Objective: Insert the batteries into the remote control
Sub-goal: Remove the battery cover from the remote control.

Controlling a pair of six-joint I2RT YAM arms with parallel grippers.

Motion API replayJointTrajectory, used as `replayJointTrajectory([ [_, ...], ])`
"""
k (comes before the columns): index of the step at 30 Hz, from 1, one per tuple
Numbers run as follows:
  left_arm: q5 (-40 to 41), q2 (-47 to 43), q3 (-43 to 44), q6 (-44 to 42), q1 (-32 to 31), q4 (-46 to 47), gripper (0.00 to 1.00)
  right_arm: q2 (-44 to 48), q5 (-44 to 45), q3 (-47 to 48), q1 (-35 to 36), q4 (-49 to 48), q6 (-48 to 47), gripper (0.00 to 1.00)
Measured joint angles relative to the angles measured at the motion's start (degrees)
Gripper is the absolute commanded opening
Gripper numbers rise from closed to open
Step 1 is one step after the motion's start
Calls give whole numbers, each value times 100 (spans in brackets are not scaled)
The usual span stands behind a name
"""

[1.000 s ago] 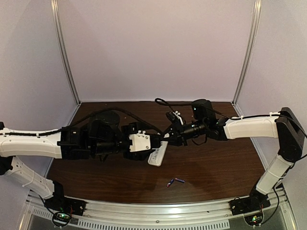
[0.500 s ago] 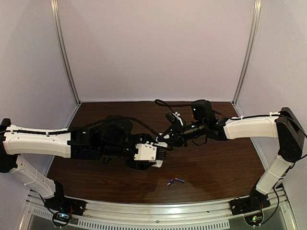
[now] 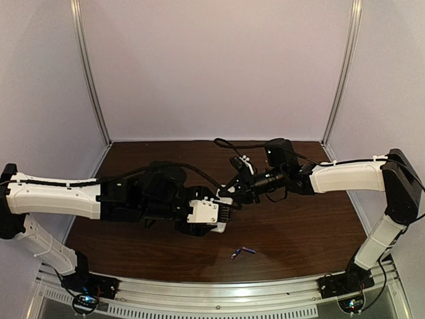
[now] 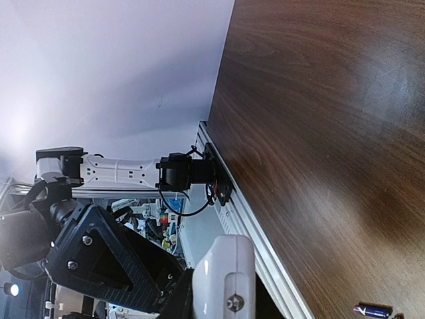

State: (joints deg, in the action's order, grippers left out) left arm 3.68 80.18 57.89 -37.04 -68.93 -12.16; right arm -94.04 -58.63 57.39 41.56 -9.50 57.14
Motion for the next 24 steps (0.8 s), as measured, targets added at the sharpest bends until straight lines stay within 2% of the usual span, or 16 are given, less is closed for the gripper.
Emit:
replayJointTrajectory([
  [12,151,7,-15,-144,17,31,66,-7,52,0,59,-90,13,0],
  [24,350,-415,-330,-367,9,424,63,-103,33,0,57,-577,319,0],
])
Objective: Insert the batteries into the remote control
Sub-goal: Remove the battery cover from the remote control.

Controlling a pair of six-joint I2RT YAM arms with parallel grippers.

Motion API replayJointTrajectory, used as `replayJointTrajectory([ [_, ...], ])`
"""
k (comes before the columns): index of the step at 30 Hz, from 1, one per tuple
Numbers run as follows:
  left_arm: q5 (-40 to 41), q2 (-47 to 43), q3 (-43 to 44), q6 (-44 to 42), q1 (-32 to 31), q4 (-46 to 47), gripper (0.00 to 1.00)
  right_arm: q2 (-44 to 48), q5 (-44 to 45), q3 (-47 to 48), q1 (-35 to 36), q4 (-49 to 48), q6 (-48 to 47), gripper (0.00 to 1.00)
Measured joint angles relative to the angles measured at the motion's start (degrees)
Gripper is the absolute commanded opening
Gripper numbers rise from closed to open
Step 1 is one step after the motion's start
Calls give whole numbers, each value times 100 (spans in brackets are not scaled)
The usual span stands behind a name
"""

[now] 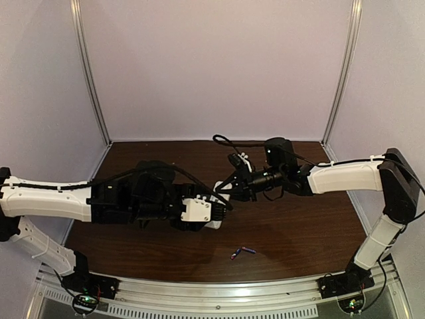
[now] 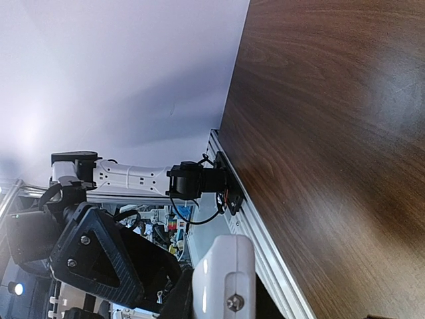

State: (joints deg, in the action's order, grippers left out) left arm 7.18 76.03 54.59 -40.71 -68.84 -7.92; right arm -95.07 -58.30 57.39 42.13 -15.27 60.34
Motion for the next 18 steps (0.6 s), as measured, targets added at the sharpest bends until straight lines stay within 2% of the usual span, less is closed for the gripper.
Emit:
replayJointTrajectory([
  [12,-120,-256,-90,-39,-11,380,64,-50,-81,0,-39,28,79,0],
  [18,-168,-162,-90,-39,-11,332,64,-50,-201,-15,-57,-420,492,0],
])
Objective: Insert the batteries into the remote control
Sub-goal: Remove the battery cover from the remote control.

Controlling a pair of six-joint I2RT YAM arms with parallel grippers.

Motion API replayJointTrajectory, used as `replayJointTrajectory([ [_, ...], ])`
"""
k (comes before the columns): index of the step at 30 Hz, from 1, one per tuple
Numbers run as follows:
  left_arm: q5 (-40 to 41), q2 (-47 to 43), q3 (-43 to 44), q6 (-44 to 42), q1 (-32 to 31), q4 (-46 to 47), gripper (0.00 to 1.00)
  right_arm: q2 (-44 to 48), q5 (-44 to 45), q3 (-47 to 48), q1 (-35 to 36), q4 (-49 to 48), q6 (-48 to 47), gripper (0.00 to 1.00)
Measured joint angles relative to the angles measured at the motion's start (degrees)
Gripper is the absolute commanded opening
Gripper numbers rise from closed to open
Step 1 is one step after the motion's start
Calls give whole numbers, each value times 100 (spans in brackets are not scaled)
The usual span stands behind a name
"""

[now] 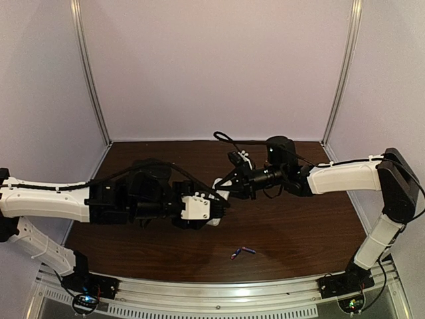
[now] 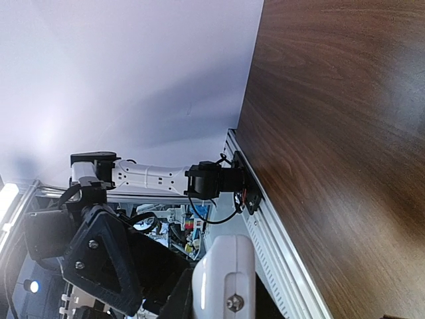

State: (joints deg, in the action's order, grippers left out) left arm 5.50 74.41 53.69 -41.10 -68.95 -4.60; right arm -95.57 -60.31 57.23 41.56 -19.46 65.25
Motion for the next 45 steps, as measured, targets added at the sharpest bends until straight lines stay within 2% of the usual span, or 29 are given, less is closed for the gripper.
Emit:
replayJointTrajectory([
  [10,81,98,17,20,2,72,72,0,-52,-162,-79,-348,256,0],
  [17,90,-94,17,494,33,-149,73,42,11,-223,-251,-446,223,0],
  [22,61,-317,26,1344,184,-170,75,44,205,-468,-365,-898,433,0],
  [25,22,-262,190,2157,442,-321,71,44,496,-553,-382,-1134,531,0],
  [33,-339,706,1569,4350,1084,-1075,63,44,1274,-654,-474,-1606,704,0],
  [37,-566,946,1784,4859,1097,-1364,60,44,1464,-695,-485,-1714,745,0],
  [45,-798,1392,1941,5090,1093,-1731,53,44,1633,-715,-485,-1725,741,0],
])
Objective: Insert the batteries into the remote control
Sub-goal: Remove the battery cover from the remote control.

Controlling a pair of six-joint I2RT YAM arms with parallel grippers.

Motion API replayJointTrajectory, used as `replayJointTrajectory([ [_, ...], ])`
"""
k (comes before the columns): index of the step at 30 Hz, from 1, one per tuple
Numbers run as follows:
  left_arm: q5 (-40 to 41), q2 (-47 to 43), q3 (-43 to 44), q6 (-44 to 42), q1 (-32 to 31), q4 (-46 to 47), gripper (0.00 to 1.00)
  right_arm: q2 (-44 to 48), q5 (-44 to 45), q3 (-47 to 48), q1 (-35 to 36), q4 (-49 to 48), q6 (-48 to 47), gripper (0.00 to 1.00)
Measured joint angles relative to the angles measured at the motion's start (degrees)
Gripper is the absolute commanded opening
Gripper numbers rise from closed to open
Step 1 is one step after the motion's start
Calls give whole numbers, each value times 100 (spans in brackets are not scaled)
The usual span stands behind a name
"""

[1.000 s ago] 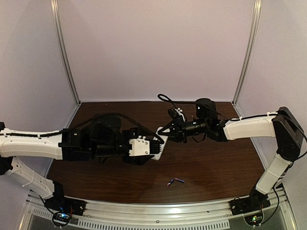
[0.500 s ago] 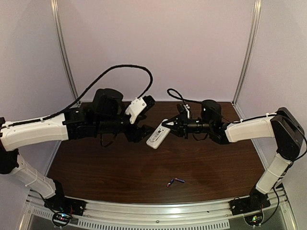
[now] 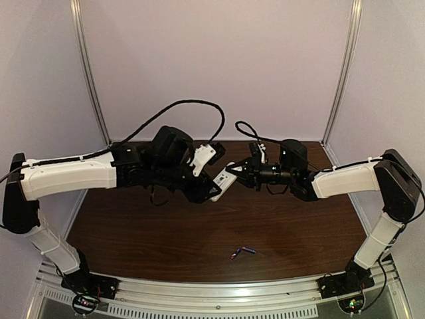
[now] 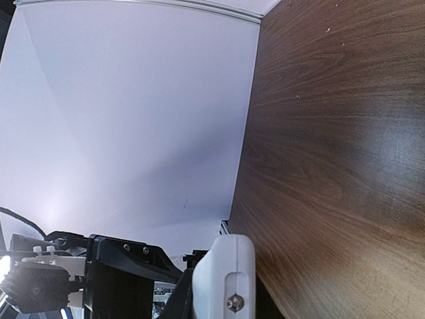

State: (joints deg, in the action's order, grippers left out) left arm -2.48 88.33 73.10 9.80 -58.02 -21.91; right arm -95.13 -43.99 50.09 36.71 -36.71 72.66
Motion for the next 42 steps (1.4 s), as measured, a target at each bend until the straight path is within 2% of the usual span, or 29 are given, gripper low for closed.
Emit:
replayJointTrajectory([
  [30,337,295,214,-136,39,-282,24,0,-39,-37,-120,-42,59,0],
  [37,238,264,197,-138,210,-273,22,31,-83,-175,-332,4,-44,0],
  [42,4,-15,-188,9,483,-149,22,122,-94,-413,-717,221,-330,0],
])
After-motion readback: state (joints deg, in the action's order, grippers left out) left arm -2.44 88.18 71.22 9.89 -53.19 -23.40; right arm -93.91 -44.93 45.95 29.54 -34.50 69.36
